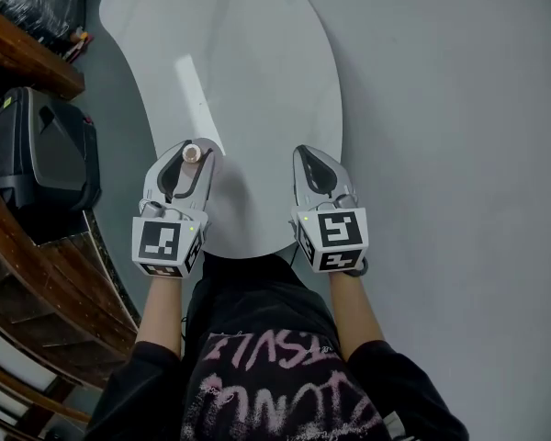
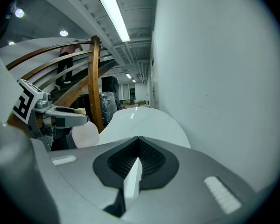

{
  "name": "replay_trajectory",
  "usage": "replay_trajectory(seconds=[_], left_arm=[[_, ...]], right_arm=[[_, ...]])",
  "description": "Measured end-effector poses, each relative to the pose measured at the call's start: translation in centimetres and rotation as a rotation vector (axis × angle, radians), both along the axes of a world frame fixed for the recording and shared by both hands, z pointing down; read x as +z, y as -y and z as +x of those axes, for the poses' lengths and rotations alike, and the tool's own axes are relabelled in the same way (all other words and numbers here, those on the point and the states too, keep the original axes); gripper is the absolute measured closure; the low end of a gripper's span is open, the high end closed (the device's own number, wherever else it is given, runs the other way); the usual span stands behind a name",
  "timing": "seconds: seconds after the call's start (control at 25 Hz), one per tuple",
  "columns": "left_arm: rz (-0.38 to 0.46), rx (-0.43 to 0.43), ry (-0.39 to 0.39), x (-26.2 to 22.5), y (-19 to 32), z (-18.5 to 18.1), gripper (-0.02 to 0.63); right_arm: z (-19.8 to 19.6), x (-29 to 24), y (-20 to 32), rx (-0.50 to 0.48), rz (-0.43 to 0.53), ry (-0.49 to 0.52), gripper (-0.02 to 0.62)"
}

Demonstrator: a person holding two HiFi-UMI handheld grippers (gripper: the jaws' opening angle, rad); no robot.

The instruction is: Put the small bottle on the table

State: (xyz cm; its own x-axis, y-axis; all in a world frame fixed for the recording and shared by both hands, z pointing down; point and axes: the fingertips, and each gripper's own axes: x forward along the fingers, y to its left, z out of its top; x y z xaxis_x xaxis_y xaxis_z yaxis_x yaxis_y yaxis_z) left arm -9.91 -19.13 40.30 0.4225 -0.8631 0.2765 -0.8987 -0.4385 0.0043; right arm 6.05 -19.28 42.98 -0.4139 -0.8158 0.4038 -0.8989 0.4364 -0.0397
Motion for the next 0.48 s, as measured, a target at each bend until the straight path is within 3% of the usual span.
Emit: replay_trajectory(seconds=[0.48], left_arm=[[-0.033,0.015,-0.005,1.6,0.3,-0.4,0.454]], right_arm=[[-1.8,1.3,0.2,-0.020,-0.033,-0.004,0.577]])
